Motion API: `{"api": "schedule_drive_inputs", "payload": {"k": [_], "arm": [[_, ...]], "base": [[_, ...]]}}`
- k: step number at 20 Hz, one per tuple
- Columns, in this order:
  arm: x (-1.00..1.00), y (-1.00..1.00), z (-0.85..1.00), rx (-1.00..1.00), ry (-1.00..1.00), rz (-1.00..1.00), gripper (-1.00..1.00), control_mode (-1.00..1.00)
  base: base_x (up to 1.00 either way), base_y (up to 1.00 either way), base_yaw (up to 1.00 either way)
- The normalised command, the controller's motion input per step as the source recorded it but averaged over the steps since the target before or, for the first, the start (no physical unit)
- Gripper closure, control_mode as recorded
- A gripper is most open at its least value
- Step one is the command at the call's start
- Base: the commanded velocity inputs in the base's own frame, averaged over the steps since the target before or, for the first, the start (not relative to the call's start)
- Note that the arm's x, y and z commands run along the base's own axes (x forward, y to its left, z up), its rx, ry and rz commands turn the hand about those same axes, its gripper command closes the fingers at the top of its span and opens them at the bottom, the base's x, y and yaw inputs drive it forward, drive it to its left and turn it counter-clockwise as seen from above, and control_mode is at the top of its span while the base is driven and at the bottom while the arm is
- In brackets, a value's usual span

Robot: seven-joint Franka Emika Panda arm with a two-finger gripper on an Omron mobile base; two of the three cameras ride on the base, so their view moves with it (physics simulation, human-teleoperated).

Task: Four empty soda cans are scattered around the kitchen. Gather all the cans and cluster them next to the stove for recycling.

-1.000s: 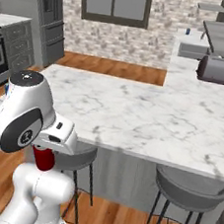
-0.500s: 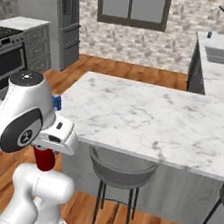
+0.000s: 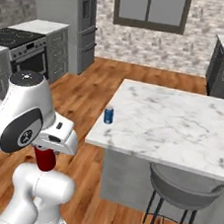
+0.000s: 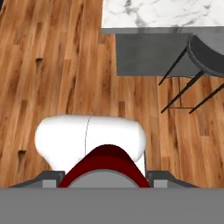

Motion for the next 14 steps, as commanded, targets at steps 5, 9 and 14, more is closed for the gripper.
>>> {"api": "schedule_drive_inputs", "payload": {"k": [5,9,14], "arm": [[0.0,0.0,0.0,0.0,0.0,0.0,1.0,1.0],[0.0,0.0,0.0,0.0,0.0,0.0,1.0,1.0],[0.0,0.0,0.0,0.0,0.0,0.0,1.0,1.0]], "base": [[0.17,1.0,0.0],[0.6,1.0,0.0],[0.89,1.0,0.0]]}}
